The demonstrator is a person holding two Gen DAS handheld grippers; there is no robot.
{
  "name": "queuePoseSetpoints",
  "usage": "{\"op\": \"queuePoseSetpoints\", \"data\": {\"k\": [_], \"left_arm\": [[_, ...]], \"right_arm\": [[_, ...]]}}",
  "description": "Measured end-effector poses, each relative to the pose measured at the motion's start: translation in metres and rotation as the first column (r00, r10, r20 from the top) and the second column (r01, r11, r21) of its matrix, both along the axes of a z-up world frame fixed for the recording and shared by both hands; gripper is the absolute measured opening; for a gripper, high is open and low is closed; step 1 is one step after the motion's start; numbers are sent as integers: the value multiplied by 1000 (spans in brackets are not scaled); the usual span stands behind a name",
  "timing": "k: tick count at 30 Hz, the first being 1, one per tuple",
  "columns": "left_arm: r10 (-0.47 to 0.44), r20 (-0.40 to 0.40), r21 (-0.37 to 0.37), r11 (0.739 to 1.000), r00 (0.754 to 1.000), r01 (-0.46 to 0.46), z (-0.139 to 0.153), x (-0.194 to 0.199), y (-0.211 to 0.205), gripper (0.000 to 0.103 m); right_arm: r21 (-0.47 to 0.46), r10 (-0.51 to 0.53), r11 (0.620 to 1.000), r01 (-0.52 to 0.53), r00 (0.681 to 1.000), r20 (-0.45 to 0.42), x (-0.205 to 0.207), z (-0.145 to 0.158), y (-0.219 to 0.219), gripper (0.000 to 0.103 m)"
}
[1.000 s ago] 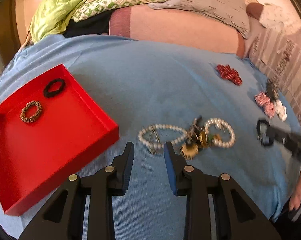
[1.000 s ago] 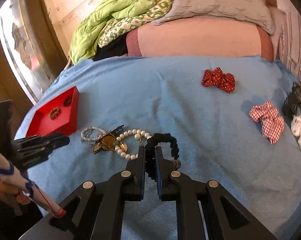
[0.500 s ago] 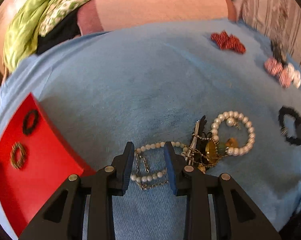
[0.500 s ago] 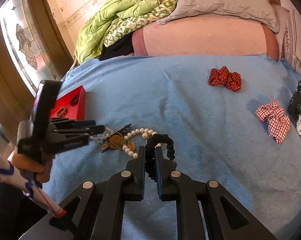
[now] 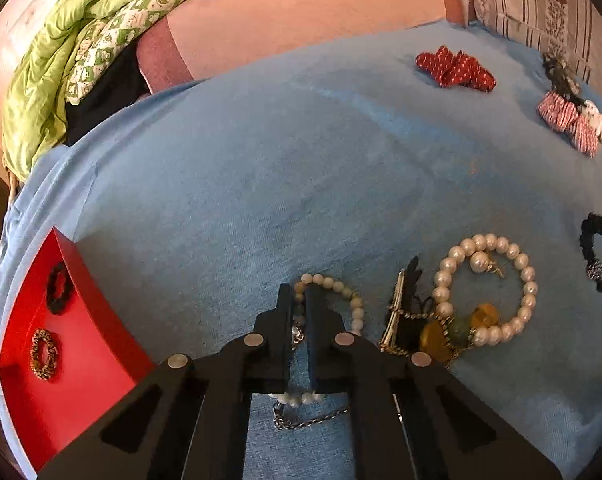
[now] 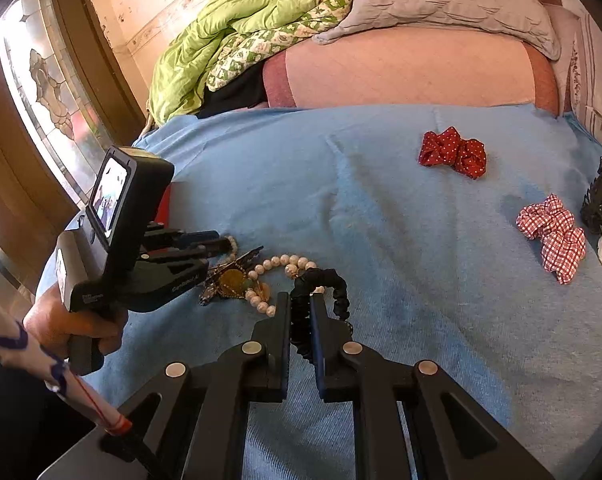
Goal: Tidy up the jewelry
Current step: 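Close the left tool on a white pearl bracelet, then carry the pearl bracelet with the left tool to the tray while the right tool carries the hair tie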
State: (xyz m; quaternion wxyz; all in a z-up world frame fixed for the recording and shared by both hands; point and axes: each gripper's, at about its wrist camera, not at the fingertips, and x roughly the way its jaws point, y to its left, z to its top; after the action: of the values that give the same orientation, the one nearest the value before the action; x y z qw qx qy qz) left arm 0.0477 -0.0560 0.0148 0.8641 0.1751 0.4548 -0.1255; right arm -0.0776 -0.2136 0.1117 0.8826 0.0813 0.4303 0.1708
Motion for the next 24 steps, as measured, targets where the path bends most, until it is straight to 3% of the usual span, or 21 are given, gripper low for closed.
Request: {"op": "queuePoseSetpoints", "data": {"k": [2, 5, 8, 10, 13, 17, 24], "left_arm": [[6, -9, -97, 995, 1000, -7, 10, 1, 8, 6], [18, 43, -264, 965, 999, -6, 41, -4, 27, 6], [36, 96, -385, 923, 995, 4, 69, -11, 44, 6], [48, 135, -427, 904, 990, 15, 84, -17, 53, 6], [73, 172, -459, 888, 982, 14, 99, -23, 64, 6], [104, 209, -426, 905, 972, -5, 106, -31, 71, 6], [149, 205, -402, 914, 967, -55, 104, -41, 92, 6]], "right_arm": [[2, -5, 1000, 5, 1000, 7, 0, 1, -1, 11], [12, -20, 1000, 20, 1000, 21, -1, 4, -5, 11], [22, -29, 999, 28, 999, 36, 0, 8, -6, 11], [23, -28, 999, 27, 999, 45, 0, 10, -4, 11], [20, -20, 1000, 19, 998, 52, -1, 11, -1, 11], [18, -15, 1000, 14, 998, 61, -1, 14, 2, 11], [5, 18, 1000, -18, 997, 77, 0, 16, 16, 11]]}}
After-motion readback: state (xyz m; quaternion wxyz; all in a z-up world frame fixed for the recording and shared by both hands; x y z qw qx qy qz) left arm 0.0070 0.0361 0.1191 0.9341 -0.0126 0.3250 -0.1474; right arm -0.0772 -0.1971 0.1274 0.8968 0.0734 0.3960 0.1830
